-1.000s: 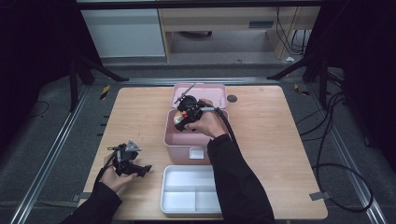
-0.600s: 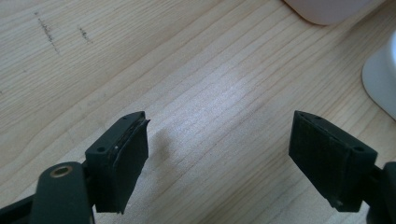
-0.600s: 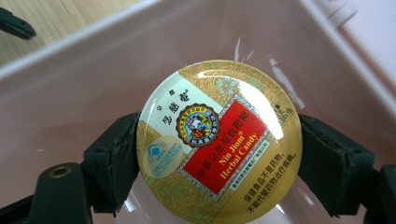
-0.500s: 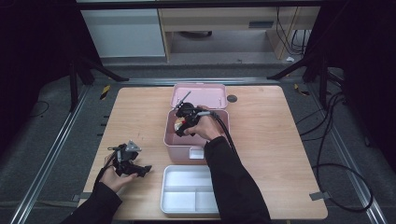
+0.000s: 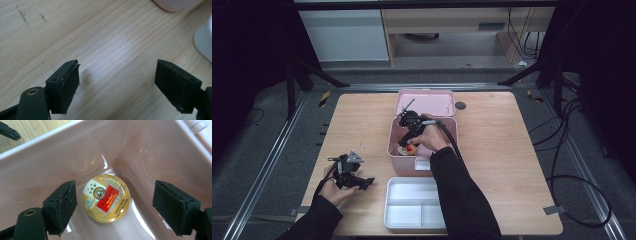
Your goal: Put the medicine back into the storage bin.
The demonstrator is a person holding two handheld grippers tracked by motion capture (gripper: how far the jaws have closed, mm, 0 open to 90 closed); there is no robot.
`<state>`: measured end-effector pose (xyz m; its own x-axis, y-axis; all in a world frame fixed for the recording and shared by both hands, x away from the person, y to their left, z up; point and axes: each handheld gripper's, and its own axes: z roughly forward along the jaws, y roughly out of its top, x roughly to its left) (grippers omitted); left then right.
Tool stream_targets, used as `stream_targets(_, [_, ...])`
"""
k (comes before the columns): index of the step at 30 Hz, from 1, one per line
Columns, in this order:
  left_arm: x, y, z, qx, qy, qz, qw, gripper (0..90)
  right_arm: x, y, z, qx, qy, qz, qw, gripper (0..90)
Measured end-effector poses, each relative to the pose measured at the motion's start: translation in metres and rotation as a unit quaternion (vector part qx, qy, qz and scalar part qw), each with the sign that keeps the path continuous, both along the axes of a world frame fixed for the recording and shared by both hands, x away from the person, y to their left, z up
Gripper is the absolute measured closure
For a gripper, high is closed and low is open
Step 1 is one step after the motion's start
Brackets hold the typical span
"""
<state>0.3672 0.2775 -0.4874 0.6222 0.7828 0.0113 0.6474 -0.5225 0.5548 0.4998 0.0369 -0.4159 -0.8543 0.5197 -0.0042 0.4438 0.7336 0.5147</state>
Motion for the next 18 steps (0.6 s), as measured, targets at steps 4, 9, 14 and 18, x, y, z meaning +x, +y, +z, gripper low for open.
stream_targets(4, [0.0,0.0,0.0,-0.001,-0.002,0.0,1.0,19.6,-0.005,-0.006,0.012,0.017,-0.016,0.002,0.9997,22.4])
stream_targets(9, [-0.001,0.0,0.003,-0.004,-0.005,-0.001,1.0,19.9,-0.015,-0.022,0.036,0.045,-0.041,-0.001,0.9981,23.3])
stream_targets(14, [-0.002,-0.001,0.004,-0.005,-0.008,-0.003,0.9999,20.2,-0.024,-0.036,0.052,0.058,-0.061,-0.003,0.9965,24.1])
stream_targets(18, [-0.002,-0.002,0.006,-0.005,-0.01,-0.007,0.9999,20.8,-0.037,-0.057,0.066,0.056,-0.075,-0.011,0.9956,24.8])
